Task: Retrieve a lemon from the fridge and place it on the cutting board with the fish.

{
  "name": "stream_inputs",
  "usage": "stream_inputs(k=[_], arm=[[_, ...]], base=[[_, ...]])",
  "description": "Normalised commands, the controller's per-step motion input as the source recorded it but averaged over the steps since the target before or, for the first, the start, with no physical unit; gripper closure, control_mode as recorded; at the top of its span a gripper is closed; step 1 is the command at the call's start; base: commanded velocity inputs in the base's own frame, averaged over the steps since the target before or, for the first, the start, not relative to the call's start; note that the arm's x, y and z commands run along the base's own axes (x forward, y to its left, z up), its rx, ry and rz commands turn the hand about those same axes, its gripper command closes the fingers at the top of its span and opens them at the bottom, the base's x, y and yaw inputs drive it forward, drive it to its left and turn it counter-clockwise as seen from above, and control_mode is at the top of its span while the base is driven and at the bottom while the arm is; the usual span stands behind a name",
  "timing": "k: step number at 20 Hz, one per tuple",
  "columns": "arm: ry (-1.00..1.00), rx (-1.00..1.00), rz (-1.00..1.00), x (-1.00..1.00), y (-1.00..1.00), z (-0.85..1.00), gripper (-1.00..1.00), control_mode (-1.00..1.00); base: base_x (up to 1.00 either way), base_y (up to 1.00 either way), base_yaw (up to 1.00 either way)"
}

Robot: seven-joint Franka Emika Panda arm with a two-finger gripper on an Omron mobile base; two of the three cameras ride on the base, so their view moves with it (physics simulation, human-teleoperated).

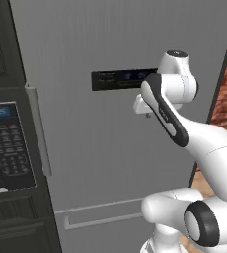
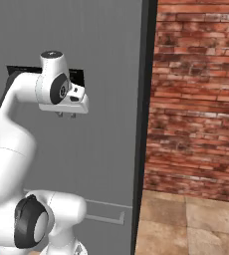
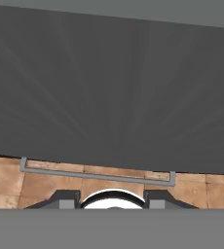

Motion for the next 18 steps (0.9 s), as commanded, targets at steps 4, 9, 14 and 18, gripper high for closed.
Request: stream_inputs(k=[4, 9, 14, 18], arm=[[0.00, 0.00, 0.00, 0.00, 0.00, 0.00, -1.00, 1.00], [0.00, 0.00, 0.00, 0.00, 0.00, 0.00, -1.00, 1.00], [0.00, 0.00, 0.00, 0.00, 0.00, 0.00, -1.00, 1.00], [0.00, 0.00, 0.00, 0.00, 0.00, 0.00, -1.00, 1.00]], base=[[0.00, 0.00, -0.04], [-0.24, 0.23, -0.15], [-0.31, 0.58, -0.11], [-0.42, 0.49, -0.08]])
